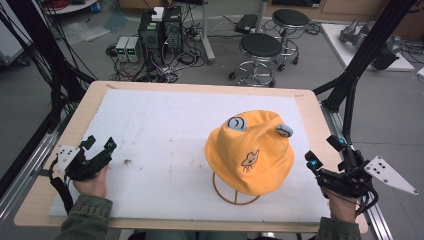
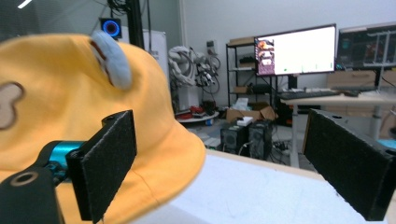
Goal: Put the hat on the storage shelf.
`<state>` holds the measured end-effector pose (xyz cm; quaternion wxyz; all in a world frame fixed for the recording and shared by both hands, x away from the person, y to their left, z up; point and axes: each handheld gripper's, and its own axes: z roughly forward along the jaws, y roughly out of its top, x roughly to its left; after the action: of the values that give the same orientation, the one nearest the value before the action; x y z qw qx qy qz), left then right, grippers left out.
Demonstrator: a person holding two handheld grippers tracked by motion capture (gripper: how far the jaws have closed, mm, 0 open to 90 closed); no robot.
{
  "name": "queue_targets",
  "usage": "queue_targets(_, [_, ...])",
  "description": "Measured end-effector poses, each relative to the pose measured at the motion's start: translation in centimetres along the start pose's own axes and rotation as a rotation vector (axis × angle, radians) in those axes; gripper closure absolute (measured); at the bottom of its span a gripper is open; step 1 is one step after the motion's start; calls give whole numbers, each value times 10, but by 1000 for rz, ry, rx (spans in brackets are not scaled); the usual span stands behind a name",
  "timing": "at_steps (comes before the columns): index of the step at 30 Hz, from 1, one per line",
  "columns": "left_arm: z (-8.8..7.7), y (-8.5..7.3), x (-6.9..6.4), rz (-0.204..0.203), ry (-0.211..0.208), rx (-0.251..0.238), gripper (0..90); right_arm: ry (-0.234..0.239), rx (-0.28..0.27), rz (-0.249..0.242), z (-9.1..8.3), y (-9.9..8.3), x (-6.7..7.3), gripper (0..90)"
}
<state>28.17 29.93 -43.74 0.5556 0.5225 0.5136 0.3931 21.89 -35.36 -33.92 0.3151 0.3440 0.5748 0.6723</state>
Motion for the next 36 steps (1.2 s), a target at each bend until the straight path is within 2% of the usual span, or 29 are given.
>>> queue_targets(7, [0, 0, 0, -3, 2, -2, 292, -52, 45, 22, 3, -17, -10, 88])
queue_targets(10, [0, 0, 0, -5, 2, -2, 292, -87, 39, 27, 3, -27, -12, 89])
queue_targets(14, [0, 0, 0, -5, 4, -2, 292, -186, 47, 15, 5, -46, -15, 88])
queue_targets(18, [0, 0, 1, -5, 6, -1, 292, -265, 77, 19, 6, -60, -18, 89])
queue_targets(20, [0, 0, 1, -6, 7, -1, 292, -291, 91, -2, 6, -65, -18, 89])
queue_targets(25, [0, 0, 1, -8, 7, -2, 292, -331, 139, -29, 10, -74, -15, 89])
queue_targets(28, [0, 0, 1, -8, 7, -2, 292, -360, 144, -33, 10, -79, -13, 89])
queue_targets(36, [-1, 1, 0, -7, 4, 0, 292, -370, 164, -39, 12, -83, -9, 89])
